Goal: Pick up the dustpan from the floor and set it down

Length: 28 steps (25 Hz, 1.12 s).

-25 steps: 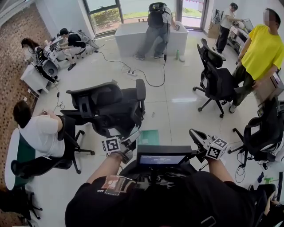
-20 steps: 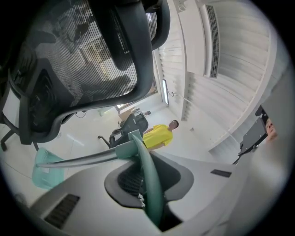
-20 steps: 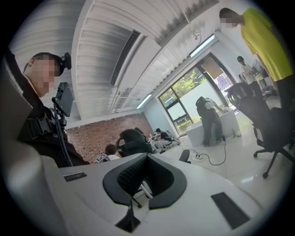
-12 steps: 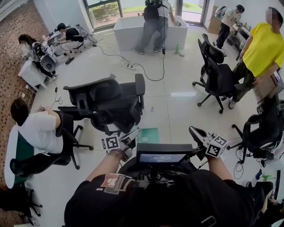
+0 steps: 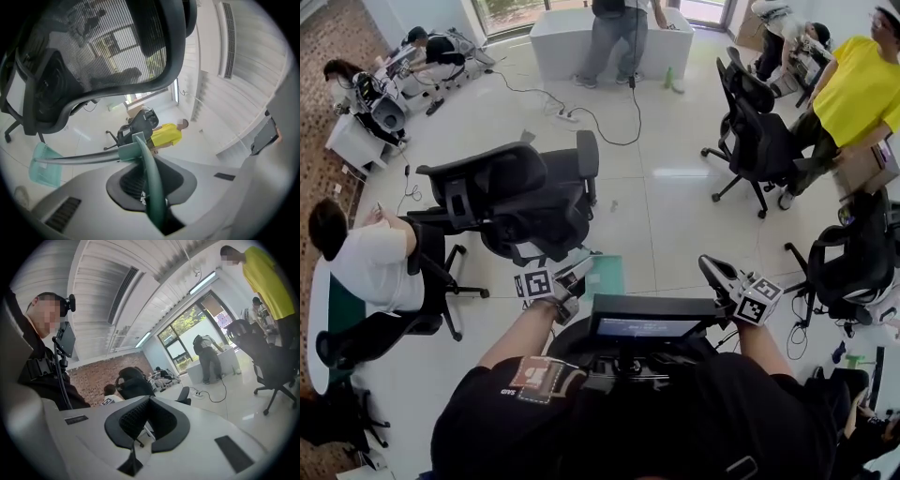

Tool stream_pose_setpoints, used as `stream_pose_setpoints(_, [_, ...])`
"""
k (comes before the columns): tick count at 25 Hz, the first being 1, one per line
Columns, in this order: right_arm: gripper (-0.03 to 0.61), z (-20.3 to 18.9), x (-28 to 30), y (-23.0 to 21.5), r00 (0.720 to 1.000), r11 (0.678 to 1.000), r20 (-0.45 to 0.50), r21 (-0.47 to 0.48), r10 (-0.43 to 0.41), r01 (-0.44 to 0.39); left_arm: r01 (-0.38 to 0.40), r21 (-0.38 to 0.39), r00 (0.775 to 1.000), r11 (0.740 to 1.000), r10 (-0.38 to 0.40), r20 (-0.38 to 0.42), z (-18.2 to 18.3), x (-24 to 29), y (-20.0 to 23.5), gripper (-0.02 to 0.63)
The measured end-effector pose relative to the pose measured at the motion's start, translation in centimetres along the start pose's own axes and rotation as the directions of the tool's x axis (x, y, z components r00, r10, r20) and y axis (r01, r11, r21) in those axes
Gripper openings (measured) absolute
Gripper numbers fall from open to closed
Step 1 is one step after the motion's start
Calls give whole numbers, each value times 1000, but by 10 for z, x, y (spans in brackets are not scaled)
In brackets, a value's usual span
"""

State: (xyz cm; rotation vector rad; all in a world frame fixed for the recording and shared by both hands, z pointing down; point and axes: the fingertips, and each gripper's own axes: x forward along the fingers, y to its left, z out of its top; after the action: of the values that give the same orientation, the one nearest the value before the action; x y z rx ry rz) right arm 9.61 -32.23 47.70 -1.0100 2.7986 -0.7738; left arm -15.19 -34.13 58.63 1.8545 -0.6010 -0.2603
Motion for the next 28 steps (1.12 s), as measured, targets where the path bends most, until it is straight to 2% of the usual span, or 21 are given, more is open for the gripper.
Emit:
stream_pose_setpoints(6, [11,-6,-3,-9,1000,1000,-5,5,-17,17,-24,-3,1000,1000,24,-19,-2,11,15,56])
stream_pose_setpoints(14, [9,-9,-8,-5,999,999,-15,16,-36,36,-10,-40,999,999,9,-39,-13,17,29,57])
stream_pose_setpoints(19, [9,-24,8,-30,998,998,-34,32,-49,50,-20,-91,997,996,13,-73,-23,41,80,55])
stream_pose_setpoints(28, [10,-62,28,-60,993,995,-86,52,-79,83,-59,-113,988,992,41,-151,-50,77,196,55])
